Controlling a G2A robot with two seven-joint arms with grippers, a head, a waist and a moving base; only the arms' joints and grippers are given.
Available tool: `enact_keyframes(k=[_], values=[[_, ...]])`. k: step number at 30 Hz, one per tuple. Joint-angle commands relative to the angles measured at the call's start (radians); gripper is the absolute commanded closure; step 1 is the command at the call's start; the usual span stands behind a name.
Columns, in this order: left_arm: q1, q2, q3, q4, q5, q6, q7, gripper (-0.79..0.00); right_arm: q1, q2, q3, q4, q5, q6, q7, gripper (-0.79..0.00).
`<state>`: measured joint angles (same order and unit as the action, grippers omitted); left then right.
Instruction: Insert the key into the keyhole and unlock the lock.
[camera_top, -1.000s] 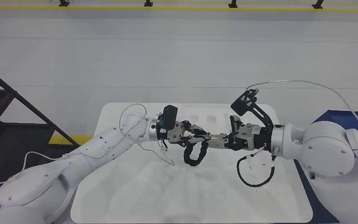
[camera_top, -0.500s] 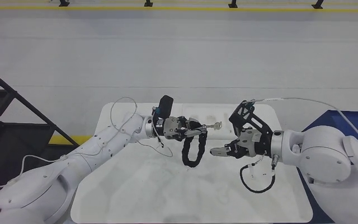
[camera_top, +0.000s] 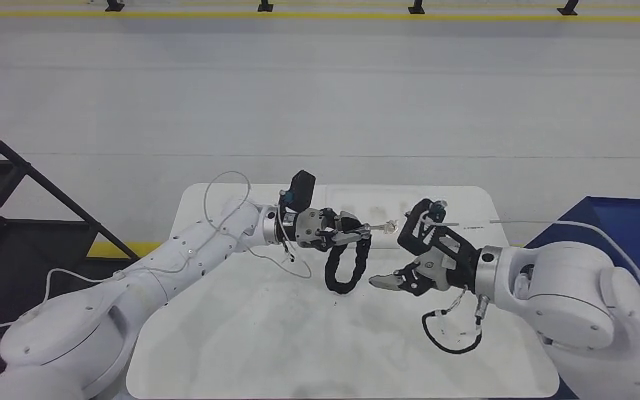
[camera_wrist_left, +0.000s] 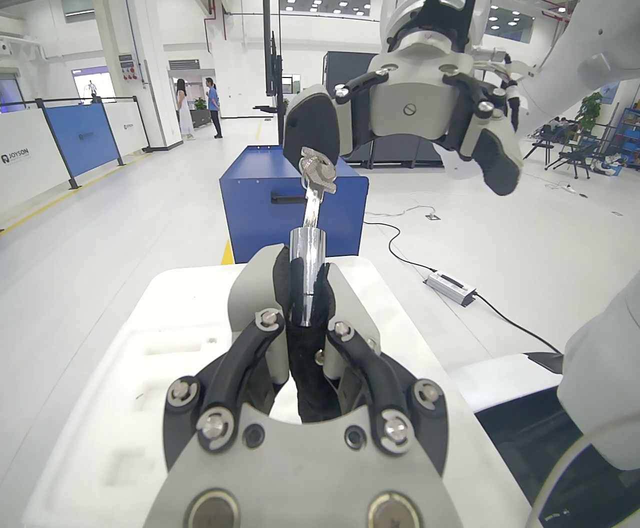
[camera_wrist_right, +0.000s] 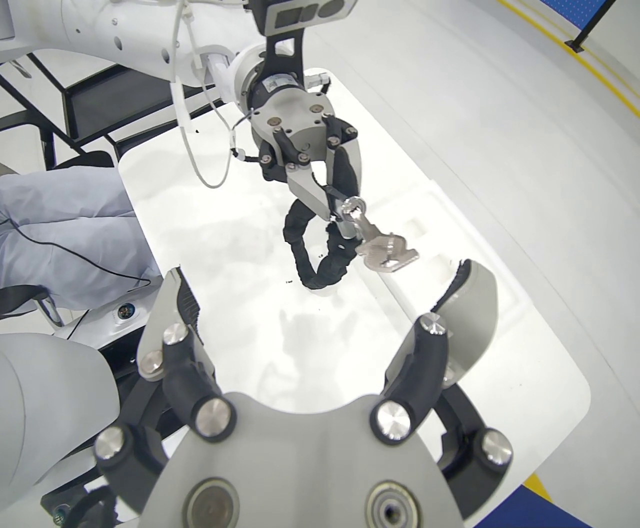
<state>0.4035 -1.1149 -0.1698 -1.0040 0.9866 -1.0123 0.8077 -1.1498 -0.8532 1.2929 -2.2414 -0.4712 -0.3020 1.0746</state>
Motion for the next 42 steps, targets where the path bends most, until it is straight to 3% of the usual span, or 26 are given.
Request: enact_keyframes(k=[1, 18, 42], values=[[-0.001, -0.007, 0.0, 0.008, 0.01, 0.0, 0.0, 0.0, 0.002, 0.0, -0.003, -0.004, 0.004, -0.006, -0.001, -0.785], [-0.014, -0.041, 0.0, 0.027, 0.063, 0.0, 0.0, 0.0, 0.037, -0.003, -0.041, 0.0, 0.013, -0.002, -0.005, -0.785], [-0.012, -0.048, -0.054, 0.015, 0.175, 0.0, 0.0, 0.0, 0.09, -0.008, -0.099, 0.05, 0.063, 0.03, 0.053, -0.785]])
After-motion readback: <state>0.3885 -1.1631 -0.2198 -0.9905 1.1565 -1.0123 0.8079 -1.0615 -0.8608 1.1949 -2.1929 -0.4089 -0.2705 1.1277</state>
